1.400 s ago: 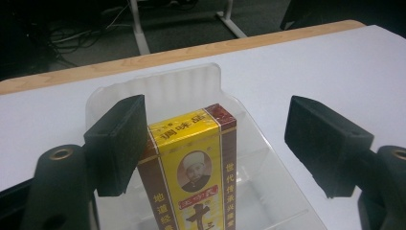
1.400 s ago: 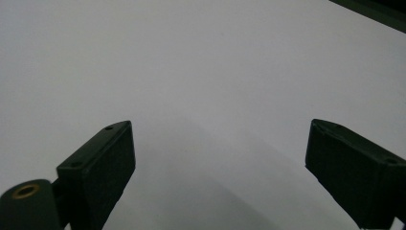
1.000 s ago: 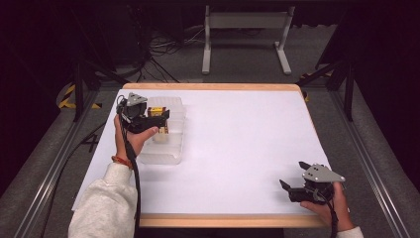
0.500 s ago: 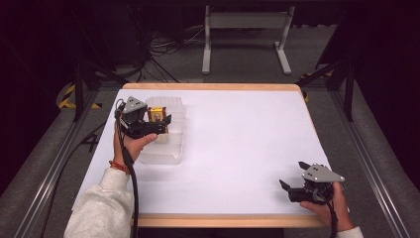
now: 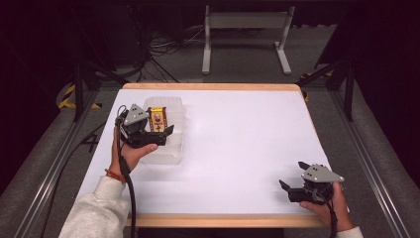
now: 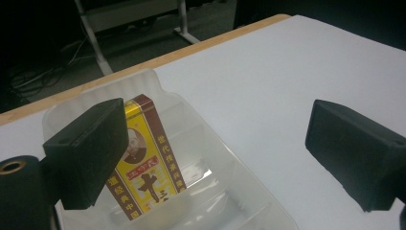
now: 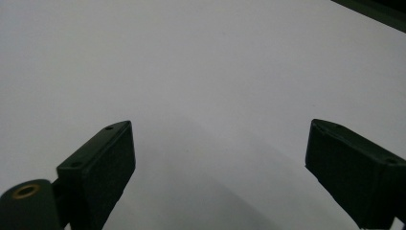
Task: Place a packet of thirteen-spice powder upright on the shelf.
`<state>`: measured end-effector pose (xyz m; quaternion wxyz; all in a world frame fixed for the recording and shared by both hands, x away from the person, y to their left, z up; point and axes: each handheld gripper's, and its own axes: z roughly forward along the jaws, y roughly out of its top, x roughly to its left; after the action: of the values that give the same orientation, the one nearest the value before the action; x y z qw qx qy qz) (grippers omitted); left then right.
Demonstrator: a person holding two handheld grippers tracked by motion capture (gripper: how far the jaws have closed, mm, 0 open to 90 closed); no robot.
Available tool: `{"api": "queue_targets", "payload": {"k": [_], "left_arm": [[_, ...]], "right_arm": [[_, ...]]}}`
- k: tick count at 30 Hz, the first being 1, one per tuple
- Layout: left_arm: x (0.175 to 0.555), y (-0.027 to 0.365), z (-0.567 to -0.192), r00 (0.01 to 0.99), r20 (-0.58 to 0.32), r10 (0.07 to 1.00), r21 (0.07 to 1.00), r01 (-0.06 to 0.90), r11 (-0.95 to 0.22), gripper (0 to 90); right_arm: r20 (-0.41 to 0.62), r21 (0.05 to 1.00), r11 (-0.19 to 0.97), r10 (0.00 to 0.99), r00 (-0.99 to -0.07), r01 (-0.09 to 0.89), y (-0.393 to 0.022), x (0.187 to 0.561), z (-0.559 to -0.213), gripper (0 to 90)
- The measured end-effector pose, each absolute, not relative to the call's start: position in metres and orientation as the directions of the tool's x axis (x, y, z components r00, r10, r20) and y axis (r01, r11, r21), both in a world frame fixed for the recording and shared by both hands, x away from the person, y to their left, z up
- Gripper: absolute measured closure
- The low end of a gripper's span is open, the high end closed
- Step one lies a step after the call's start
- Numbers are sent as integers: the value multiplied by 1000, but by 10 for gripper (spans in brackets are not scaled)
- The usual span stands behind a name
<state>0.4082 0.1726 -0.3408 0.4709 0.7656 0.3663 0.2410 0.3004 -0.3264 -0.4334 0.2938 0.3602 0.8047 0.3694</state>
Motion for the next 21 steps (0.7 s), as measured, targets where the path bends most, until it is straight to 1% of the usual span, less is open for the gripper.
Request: {"api": "queue_targets", "payload": {"k": [14,21], "left_arm": [[377,165,-343,696,89,712,895,258,-364,88],[359,163,-349,723,128,679,885,226,-407,93]], "right_arm": [[-204,812,461,799,-566,359,-326,299,-432,105],[-200,817,456,798,-568,353,-327,299,-430,105]]}}
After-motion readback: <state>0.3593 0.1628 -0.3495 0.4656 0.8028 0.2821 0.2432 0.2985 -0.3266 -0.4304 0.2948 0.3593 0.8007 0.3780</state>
